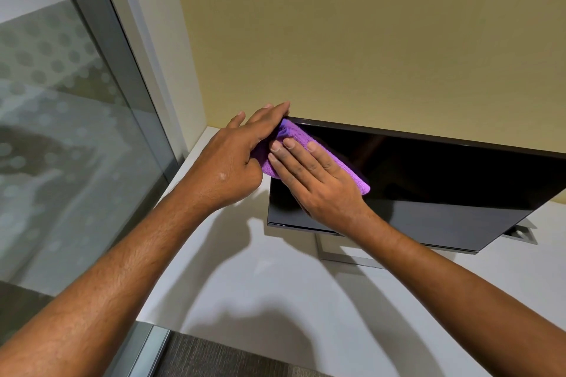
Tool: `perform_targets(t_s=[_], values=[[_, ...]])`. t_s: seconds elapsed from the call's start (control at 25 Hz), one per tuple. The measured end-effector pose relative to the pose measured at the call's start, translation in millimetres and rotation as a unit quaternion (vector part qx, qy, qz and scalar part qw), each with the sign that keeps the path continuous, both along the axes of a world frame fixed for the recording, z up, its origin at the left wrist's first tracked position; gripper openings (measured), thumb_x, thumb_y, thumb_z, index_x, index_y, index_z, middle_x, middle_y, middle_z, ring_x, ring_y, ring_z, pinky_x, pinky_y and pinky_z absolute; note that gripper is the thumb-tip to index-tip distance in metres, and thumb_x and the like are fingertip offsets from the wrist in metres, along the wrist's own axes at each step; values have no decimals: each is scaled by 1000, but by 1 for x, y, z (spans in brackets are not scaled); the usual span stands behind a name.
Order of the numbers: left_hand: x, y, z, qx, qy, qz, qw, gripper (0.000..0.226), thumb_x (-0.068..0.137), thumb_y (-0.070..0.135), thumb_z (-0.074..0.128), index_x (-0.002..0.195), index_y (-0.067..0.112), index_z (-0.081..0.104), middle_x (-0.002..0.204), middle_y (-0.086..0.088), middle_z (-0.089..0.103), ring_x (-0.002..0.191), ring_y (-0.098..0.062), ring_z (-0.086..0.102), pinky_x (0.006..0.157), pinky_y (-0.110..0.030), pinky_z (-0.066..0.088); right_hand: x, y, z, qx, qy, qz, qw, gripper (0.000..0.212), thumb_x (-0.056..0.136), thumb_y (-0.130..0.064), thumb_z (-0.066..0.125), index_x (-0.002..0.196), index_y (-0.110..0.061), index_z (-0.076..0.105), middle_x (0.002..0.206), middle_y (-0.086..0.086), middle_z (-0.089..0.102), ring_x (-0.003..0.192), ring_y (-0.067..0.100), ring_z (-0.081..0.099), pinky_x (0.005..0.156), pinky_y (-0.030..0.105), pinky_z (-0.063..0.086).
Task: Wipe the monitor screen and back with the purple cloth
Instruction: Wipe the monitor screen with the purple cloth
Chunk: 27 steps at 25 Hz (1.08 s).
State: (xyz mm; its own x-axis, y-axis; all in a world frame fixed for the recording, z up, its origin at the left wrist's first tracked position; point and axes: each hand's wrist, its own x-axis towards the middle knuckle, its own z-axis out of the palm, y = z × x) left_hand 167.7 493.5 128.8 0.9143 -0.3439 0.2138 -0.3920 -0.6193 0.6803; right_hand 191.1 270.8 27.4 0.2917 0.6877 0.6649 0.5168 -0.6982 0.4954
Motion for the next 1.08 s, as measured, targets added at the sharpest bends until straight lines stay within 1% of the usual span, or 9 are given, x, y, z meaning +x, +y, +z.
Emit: perform_targets(t_s=[0.16,0.28,0.36,0.44,0.6,0.68,0.8,1.0,1.08], values=[[0,1,-1,10,17,21,1000,114,75,-18,39,167,48,24,176,13,22,164,-5,5,136,-33,8,-6,-6,-27,-53,52,10,997,55,108,-3,52,162,-3,41,170,11,38,159,28,35,125,47,39],[2,2,-7,16,13,11,1000,114,74,-15,39,166,50,23,177,11,23,167,-14,9,137,-41,11,-10,-9,-49,-98,86,12,991,56,110,-4,48,164,-2,35,173,11,31,161,28,28,130,46,30],[1,1,-8,15,4,6,1000,113,74,-16,39,167,46,24,176,10,25,166,-8,11,137,-39,9,-15,-12,-63,-130,113,15,985,57,111,-3,42,167,-1,27,176,13,24,163,29,23,132,46,24],[-2,0,-7,17,-11,3,1000,113,73,-19,38,168,40,26,173,14,26,162,5,11,135,-27,4,-19,-16,-79,-174,148,9,974,62,111,-2,40,168,0,17,178,15,15,164,30,16,133,45,21],[-5,-2,-8,19,-21,11,1000,111,74,-19,39,168,40,28,157,36,17,142,34,1,126,-7,-2,-20,-21,-106,-221,164,13,961,69,110,-4,46,169,1,11,178,17,10,165,30,13,134,44,18],[-4,-1,-9,22,-18,15,999,112,73,-19,40,167,41,29,158,37,17,147,30,2,131,-17,0,-19,-22,-109,-226,163,19,960,69,110,-5,47,169,1,11,178,16,11,165,29,13,133,43,19],[-1,-1,-11,19,-29,-1,999,112,70,-21,40,165,37,36,170,23,29,161,8,11,137,-37,5,-18,-26,-107,-223,156,26,962,68,111,-3,46,169,0,12,178,14,11,165,28,13,133,42,22],[1,0,-13,3,-32,0,999,112,68,-25,37,162,36,44,168,23,37,160,10,13,137,-36,5,-14,-36,-79,-196,133,50,970,57,113,1,37,168,0,20,177,12,19,164,26,19,131,43,27],[3,-1,-13,0,-32,-1,999,113,67,-25,37,161,37,46,167,22,40,160,10,14,137,-36,5,-12,-42,-61,-161,102,51,980,55,113,-2,43,166,-2,29,175,10,27,162,24,26,128,42,33]])
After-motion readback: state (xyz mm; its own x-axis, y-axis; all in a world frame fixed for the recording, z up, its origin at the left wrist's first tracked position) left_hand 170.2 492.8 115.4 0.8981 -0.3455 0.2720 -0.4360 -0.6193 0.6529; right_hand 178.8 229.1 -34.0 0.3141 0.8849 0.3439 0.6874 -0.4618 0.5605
